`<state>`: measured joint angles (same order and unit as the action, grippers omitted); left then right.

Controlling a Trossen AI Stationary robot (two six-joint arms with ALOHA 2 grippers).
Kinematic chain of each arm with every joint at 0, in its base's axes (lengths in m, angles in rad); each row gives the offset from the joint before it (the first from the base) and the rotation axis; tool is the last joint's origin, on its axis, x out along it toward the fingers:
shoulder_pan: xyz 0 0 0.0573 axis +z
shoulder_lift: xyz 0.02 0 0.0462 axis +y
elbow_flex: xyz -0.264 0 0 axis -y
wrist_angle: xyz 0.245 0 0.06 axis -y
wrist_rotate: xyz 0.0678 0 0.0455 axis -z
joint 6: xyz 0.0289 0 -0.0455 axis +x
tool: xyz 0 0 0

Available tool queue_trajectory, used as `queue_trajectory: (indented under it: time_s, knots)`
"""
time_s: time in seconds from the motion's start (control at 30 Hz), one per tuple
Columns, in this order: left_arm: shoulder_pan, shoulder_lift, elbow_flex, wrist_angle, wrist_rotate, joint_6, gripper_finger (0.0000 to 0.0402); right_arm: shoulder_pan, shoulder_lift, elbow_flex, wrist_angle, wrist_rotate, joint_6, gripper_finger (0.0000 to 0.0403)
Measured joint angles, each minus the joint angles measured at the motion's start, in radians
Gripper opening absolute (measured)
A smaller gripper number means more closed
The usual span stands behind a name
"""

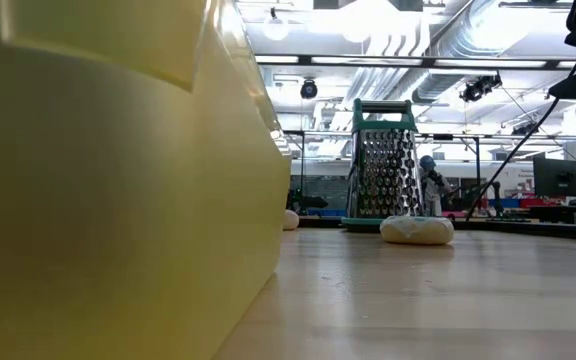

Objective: Pick & Place Food Item
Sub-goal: Put the red bag into the yellow bin, then put the white and blue donut into the gray bin

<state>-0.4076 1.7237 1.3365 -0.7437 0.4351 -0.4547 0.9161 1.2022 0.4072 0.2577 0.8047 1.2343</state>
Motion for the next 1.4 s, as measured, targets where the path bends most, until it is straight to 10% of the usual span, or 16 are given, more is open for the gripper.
queue_trajectory:
  time_s: [0.7, 1.03, 1.4]
  knots:
    - [0.016, -0.051, 0.0, 0.021, -0.104, 0.083, 0.0095, 0.0, 0.0, 0.0, -0.016, 0.0, 0.0, 0.0153]
    - [0.055, -0.051, 0.0, 0.005, -0.319, 0.092, 0.0095, 0.0, 0.0, 0.0, -0.016, 0.0, -0.006, 0.0153]
    - [0.149, -0.051, 0.0, 0.031, -0.389, 0.174, 0.0095, -0.142, 0.0, 0.0, -0.016, -0.105, -0.284, 0.0153]
